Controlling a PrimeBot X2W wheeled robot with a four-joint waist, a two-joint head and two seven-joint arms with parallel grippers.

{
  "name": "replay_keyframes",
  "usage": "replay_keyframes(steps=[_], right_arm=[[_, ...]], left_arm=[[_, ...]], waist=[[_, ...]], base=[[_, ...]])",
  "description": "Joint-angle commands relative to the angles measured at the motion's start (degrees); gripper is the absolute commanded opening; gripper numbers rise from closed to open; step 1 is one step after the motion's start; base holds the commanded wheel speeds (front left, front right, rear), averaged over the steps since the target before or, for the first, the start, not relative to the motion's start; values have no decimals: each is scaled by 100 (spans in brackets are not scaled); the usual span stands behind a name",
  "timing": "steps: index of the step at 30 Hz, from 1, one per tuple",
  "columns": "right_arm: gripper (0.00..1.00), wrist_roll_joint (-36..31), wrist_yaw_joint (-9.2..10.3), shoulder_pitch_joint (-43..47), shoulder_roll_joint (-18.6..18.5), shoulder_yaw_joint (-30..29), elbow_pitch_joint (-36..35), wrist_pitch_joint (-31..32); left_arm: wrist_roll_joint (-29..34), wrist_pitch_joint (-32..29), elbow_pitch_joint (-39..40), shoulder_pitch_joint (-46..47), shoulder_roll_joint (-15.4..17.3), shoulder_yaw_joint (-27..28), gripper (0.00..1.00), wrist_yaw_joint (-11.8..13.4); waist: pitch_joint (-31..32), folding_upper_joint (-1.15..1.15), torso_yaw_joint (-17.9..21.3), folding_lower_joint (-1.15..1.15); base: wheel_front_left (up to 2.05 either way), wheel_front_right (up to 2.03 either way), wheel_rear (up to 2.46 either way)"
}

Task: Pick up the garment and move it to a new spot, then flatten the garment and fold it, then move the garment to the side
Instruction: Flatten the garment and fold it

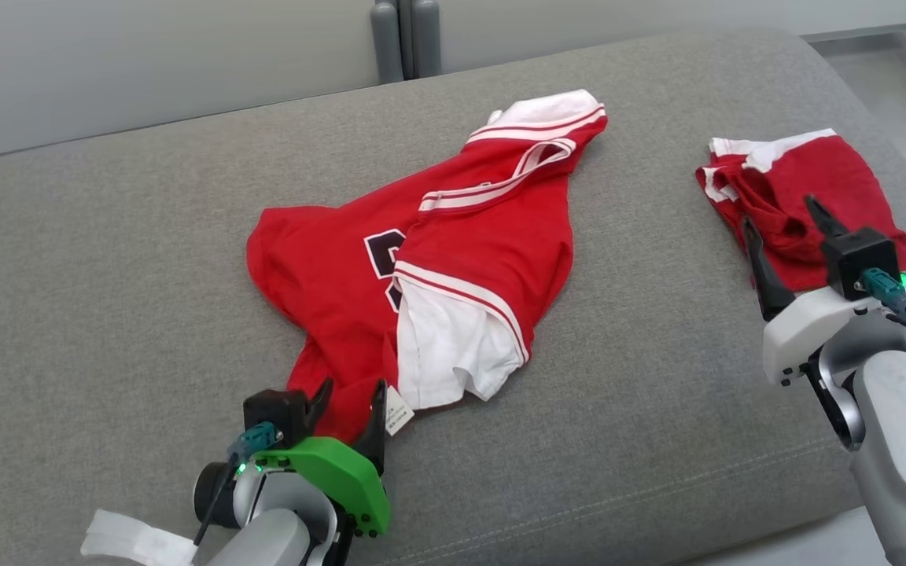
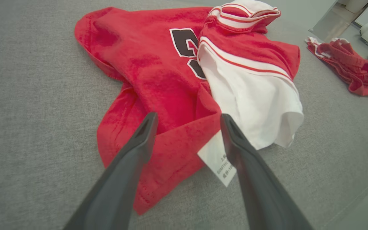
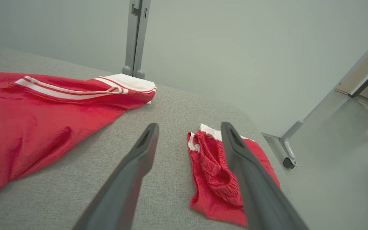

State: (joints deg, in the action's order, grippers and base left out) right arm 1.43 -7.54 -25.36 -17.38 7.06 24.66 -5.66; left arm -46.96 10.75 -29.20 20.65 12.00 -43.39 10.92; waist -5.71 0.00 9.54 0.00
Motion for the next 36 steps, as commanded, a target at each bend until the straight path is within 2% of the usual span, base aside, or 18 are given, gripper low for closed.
replay_keyframes(steps=[1,5,12,19,20,21,22,23,29,36], right_arm=[[100,48,11,121,-26,-38,-158,47],[100,73,11,377,14,-130,-588,206],[100,-12,11,549,36,-106,-1088,395],[100,-31,11,637,50,-69,-1317,469],[100,-24,11,640,55,-57,-1338,469],[100,-7,11,640,60,-44,-1357,459],[100,-3,11,640,54,-35,-1370,457],[100,-11,11,640,44,-29,-1383,465],[100,-25,11,690,38,-89,-1451,476],[100,-70,11,693,127,-85,-1450,442]], left_arm=[[-36,47,-52,-130,11,-41,100,-34],[-36,18,-198,-295,1,-126,100,-19],[290,176,-623,-254,126,-225,100,271],[364,275,-1018,-142,68,-236,100,233],[368,303,-1067,-114,45,-217,85,225],[376,333,-1119,-86,28,-201,52,218],[411,342,-1150,-62,17,-198,32,212],[421,365,-1172,-50,-4,-188,0,201],[540,427,-1266,62,103,-77,0,188],[827,451,-1014,622,584,383,0,341]], waist=[[-66,0,150,0],[-78,0,151,0],[-121,0,172,0],[-113,0,188,0],[-107,0,195,0],[-101,0,202,0],[-94,0,209,0],[-88,0,213,0],[-58,0,181,0],[-53,0,65,0]], base=[[0,0,0],[0,0,0],[0,0,0],[0,0,0],[0,0,0],[0,0,0],[0,0,0],[0,0,0],[0,0,0],[0,0,0]])
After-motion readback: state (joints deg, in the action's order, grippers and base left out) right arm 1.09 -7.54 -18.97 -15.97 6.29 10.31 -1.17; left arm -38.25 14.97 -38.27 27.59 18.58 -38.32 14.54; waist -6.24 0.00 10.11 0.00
